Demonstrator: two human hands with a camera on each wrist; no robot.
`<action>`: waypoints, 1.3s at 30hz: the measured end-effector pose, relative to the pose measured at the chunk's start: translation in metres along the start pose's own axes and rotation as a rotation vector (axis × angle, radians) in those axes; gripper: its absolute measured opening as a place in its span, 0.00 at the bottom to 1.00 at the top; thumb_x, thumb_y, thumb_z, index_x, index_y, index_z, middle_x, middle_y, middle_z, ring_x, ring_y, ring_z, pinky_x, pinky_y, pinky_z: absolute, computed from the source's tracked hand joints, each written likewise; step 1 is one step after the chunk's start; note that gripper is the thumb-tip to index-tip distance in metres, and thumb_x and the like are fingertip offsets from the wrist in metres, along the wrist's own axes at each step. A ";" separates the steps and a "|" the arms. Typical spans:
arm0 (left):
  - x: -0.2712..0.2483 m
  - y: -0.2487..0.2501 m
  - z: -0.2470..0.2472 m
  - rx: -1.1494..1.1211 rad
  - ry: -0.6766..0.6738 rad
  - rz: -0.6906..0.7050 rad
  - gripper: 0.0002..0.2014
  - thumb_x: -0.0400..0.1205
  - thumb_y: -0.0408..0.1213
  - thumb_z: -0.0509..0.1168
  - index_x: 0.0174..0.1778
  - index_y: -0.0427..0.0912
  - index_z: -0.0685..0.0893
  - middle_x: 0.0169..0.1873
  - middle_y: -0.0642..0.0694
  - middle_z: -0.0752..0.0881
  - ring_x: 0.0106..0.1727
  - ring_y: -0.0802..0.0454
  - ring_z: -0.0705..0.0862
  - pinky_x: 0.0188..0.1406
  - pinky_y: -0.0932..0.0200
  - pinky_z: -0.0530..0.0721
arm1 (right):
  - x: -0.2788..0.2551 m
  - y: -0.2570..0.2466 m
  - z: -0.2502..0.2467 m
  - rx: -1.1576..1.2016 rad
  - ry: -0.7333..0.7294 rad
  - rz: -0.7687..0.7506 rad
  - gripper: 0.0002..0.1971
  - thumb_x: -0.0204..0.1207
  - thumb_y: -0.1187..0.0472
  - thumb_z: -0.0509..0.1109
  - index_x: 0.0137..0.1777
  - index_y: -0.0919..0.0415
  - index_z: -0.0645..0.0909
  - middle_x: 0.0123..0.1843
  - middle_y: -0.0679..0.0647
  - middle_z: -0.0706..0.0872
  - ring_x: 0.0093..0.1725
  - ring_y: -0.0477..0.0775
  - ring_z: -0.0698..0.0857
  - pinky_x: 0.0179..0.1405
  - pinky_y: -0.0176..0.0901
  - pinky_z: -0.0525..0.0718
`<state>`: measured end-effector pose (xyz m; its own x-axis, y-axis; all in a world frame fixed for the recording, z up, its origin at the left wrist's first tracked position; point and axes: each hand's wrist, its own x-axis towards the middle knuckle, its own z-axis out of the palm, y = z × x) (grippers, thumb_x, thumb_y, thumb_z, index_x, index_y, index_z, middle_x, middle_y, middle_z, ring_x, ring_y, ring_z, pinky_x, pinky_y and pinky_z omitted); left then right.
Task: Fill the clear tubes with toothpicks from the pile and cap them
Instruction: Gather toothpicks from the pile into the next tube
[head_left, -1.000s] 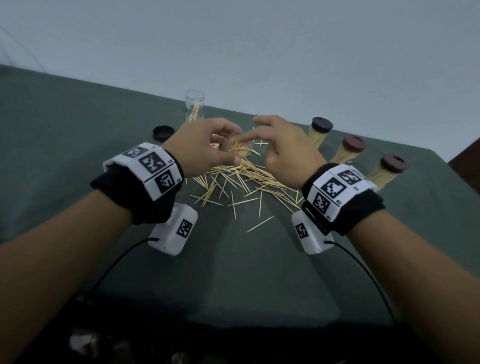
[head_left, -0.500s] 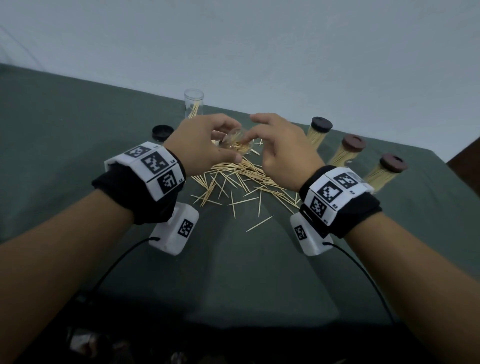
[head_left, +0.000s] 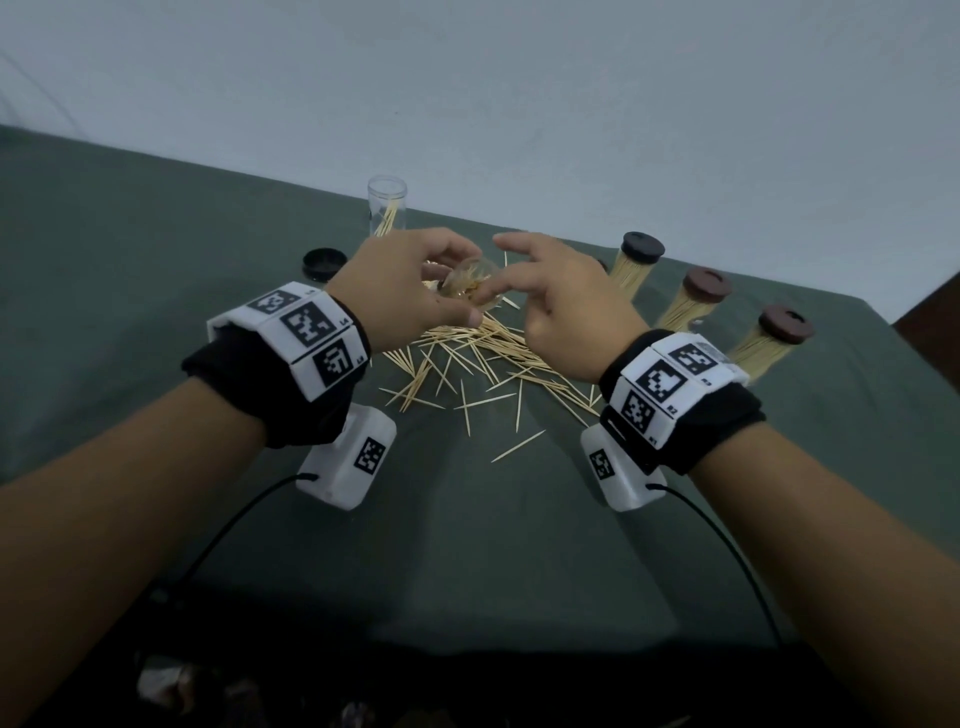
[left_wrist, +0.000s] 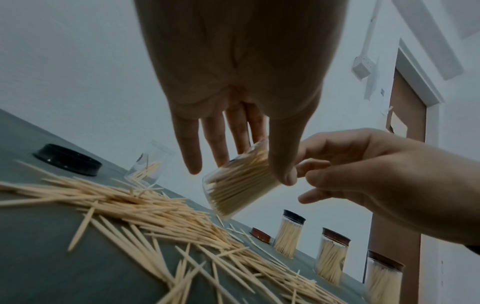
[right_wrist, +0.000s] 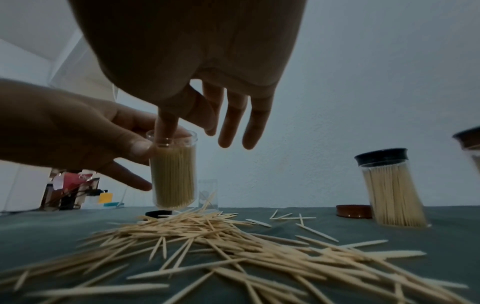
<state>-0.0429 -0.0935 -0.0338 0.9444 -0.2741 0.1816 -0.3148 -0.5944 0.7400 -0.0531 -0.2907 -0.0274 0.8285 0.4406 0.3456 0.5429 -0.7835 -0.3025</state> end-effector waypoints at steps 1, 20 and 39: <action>0.000 0.000 0.000 0.002 0.000 0.004 0.28 0.70 0.44 0.81 0.66 0.54 0.82 0.54 0.63 0.85 0.60 0.65 0.82 0.45 0.82 0.69 | 0.000 0.000 0.001 -0.013 -0.006 0.014 0.27 0.70 0.76 0.59 0.57 0.47 0.88 0.77 0.55 0.73 0.74 0.60 0.74 0.71 0.58 0.74; -0.001 0.002 0.002 0.014 0.017 0.038 0.28 0.69 0.43 0.82 0.65 0.53 0.83 0.50 0.65 0.85 0.54 0.71 0.81 0.42 0.90 0.69 | 0.000 -0.004 -0.001 -0.015 0.009 0.031 0.28 0.71 0.76 0.60 0.63 0.50 0.85 0.80 0.55 0.71 0.77 0.58 0.71 0.75 0.52 0.71; -0.002 0.005 0.006 0.078 0.043 0.032 0.28 0.68 0.45 0.81 0.65 0.53 0.83 0.54 0.62 0.85 0.60 0.64 0.81 0.46 0.81 0.68 | 0.005 -0.009 0.005 -0.101 -0.134 0.120 0.30 0.74 0.71 0.65 0.75 0.49 0.75 0.82 0.55 0.65 0.79 0.59 0.67 0.76 0.51 0.69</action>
<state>-0.0467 -0.0999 -0.0343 0.9363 -0.2624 0.2334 -0.3500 -0.6435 0.6808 -0.0529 -0.2796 -0.0274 0.9011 0.3900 0.1894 0.4277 -0.8711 -0.2412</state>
